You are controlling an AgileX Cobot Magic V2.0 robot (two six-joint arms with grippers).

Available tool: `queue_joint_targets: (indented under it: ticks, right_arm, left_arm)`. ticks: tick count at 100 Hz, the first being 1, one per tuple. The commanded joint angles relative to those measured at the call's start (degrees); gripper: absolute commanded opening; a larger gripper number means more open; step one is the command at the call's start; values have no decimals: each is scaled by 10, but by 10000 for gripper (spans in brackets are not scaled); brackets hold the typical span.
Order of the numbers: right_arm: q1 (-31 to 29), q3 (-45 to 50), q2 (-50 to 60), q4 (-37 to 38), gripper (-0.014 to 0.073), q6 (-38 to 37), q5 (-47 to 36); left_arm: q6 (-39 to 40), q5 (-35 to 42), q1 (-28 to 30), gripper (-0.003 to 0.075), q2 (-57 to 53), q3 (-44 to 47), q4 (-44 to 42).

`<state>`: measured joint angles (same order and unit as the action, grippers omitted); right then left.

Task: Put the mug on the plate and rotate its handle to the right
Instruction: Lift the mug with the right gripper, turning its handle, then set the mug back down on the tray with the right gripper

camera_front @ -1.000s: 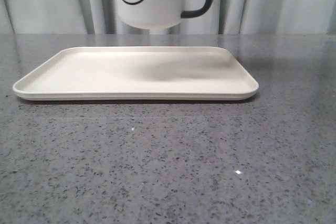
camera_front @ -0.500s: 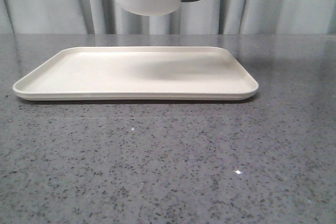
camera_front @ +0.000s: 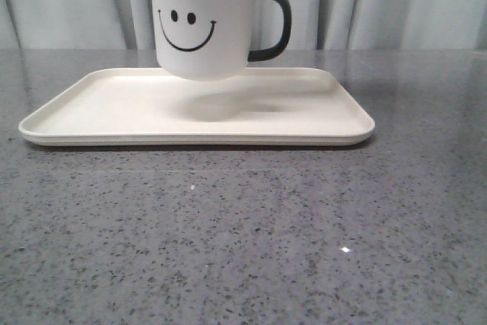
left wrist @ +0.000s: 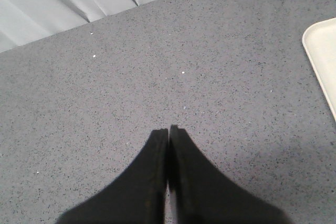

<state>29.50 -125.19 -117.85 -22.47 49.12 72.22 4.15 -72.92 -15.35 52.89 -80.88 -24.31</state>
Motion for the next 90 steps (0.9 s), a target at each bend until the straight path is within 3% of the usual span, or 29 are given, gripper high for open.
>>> queue_joint_targets:
  ticks: [1, 90]
  right_arm:
    - [1, -16, 28, -34, -117, 16, 43]
    - [1, 24, 23, -46, -116, 62, 43]
  left_arm:
    - [5, 18, 1, -20, -4, -14, -13]
    - [5, 18, 1, -20, -4, -14, -13]
